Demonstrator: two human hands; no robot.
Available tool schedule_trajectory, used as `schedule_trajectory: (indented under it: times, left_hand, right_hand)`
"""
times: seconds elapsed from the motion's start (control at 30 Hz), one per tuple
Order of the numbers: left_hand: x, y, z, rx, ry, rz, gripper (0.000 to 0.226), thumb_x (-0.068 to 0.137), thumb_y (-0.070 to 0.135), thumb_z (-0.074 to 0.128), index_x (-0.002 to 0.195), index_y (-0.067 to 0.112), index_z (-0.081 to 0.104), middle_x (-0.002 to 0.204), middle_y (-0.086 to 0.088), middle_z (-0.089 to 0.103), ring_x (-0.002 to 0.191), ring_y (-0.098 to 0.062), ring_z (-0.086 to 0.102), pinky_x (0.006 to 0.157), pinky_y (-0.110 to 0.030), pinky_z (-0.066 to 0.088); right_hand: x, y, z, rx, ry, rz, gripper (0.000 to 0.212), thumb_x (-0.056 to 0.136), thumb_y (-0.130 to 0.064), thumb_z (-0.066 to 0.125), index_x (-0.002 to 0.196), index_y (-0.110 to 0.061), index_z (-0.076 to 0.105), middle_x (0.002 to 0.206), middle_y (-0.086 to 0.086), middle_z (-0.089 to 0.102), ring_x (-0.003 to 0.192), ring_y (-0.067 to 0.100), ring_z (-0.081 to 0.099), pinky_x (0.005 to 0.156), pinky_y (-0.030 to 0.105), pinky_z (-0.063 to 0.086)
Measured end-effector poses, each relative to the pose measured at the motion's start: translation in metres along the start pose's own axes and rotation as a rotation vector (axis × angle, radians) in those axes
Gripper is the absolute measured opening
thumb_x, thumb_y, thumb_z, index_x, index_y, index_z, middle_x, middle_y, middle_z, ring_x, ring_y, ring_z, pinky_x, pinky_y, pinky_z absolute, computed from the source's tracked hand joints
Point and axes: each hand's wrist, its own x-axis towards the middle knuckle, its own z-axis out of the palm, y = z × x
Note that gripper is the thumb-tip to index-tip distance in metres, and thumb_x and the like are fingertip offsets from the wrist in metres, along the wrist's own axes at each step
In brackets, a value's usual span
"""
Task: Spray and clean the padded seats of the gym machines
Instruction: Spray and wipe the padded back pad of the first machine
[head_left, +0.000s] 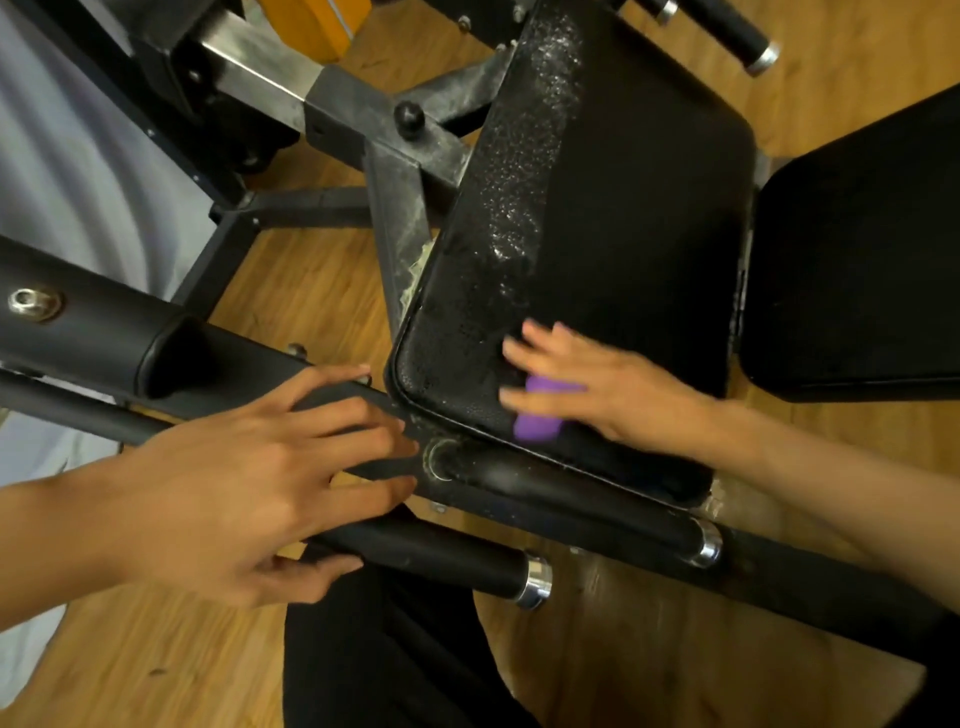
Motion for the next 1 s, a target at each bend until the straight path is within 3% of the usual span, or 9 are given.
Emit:
schedule_trajectory:
  times: [0.07, 0.2, 0.27, 0.37, 0.5, 0.63, 0.73, 0.87, 1.0]
  left_hand:
    - [0.001, -0.001, 0.001, -0.004, 0.0, -0.013, 0.051, 0.082, 0.048, 0.074, 0.123, 0.019, 0.068, 0.128, -0.007, 0.065, 0.123, -0.027, 0.059, 0.115, -0.063, 0.031]
    - [0.001, 0.0, -0.001, -0.022, -0.029, -0.015, 0.049, 0.084, 0.048, 0.073, 0.121, 0.017, 0.069, 0.125, -0.008, 0.065, 0.12, -0.03, 0.061, 0.113, -0.064, 0.033]
    - [0.001, 0.0, -0.002, -0.016, -0.04, -0.019, 0.048, 0.086, 0.049, 0.071, 0.121, 0.017, 0.07, 0.125, -0.008, 0.064, 0.118, -0.03, 0.061, 0.113, -0.064, 0.033]
    - [0.001, 0.001, -0.002, -0.002, -0.03, -0.02, 0.049, 0.086, 0.049, 0.071, 0.123, 0.016, 0.069, 0.123, -0.007, 0.064, 0.116, -0.03, 0.062, 0.113, -0.063, 0.034]
    - [0.001, 0.002, -0.001, 0.009, -0.011, 0.01, 0.047, 0.088, 0.047, 0.07, 0.123, 0.015, 0.068, 0.121, -0.007, 0.065, 0.115, -0.03, 0.062, 0.11, -0.058, 0.039]
    - [0.001, 0.001, -0.003, 0.013, -0.006, 0.039, 0.042, 0.091, 0.044, 0.068, 0.121, 0.014, 0.069, 0.119, -0.008, 0.065, 0.112, -0.029, 0.063, 0.111, -0.056, 0.038]
    - [0.002, 0.002, -0.004, 0.027, -0.022, 0.022, 0.044, 0.09, 0.043, 0.068, 0.121, 0.012, 0.069, 0.118, -0.009, 0.065, 0.111, -0.03, 0.062, 0.111, -0.057, 0.038]
    - [0.002, 0.003, -0.003, 0.054, -0.028, 0.015, 0.043, 0.092, 0.043, 0.066, 0.119, 0.01, 0.07, 0.116, -0.012, 0.066, 0.106, -0.031, 0.062, 0.109, -0.054, 0.039]
    - [0.001, 0.003, -0.004, 0.098, -0.009, 0.034, 0.041, 0.093, 0.04, 0.065, 0.118, 0.008, 0.07, 0.114, -0.013, 0.066, 0.102, -0.031, 0.063, 0.101, -0.05, 0.046]
  right_hand:
    - [0.027, 0.026, -0.005, -0.015, 0.131, 0.122, 0.051, 0.1, -0.006, 0.052, 0.149, -0.017, 0.044, 0.161, 0.016, 0.027, 0.152, 0.039, 0.013, 0.125, 0.046, 0.01]
    - [0.064, 0.054, -0.011, -0.052, 0.274, 0.306, 0.052, 0.103, -0.005, 0.048, 0.153, -0.013, 0.037, 0.163, 0.015, 0.025, 0.152, 0.039, 0.01, 0.126, 0.045, 0.009]
    - [0.062, 0.044, -0.011, -0.041, 0.268, 0.298, 0.053, 0.102, -0.005, 0.05, 0.153, -0.01, 0.036, 0.163, 0.016, 0.023, 0.153, 0.035, 0.012, 0.126, 0.045, 0.012]
    - [0.025, 0.016, -0.007, 0.005, 0.159, 0.145, 0.052, 0.1, -0.007, 0.053, 0.15, -0.007, 0.041, 0.161, 0.019, 0.027, 0.152, 0.032, 0.021, 0.124, 0.048, 0.019]
    - [-0.052, -0.001, -0.003, -0.064, -0.072, 0.051, 0.081, 0.089, -0.002, 0.058, 0.158, -0.024, 0.022, 0.166, 0.007, 0.016, 0.153, 0.024, 0.017, 0.126, 0.036, 0.014]
    - [-0.032, -0.003, -0.001, -0.087, -0.065, 0.046, 0.108, 0.074, 0.014, 0.076, 0.158, -0.019, 0.017, 0.167, 0.006, 0.012, 0.153, 0.028, 0.018, 0.122, 0.046, 0.022]
    - [0.035, -0.016, -0.005, -0.077, -0.023, -0.042, 0.096, 0.077, 0.019, 0.065, 0.156, -0.013, 0.022, 0.164, 0.014, 0.019, 0.153, 0.031, 0.014, 0.123, 0.049, 0.021]
    - [0.108, -0.035, -0.002, -0.072, 0.085, -0.107, 0.071, 0.091, 0.011, 0.058, 0.155, -0.009, 0.033, 0.163, 0.017, 0.024, 0.153, 0.032, 0.014, 0.125, 0.046, 0.017]
    - [0.098, -0.042, 0.005, 0.019, 0.154, -0.07, 0.053, 0.095, 0.008, 0.055, 0.145, -0.006, 0.048, 0.158, 0.016, 0.035, 0.151, 0.03, 0.024, 0.123, 0.048, 0.023]
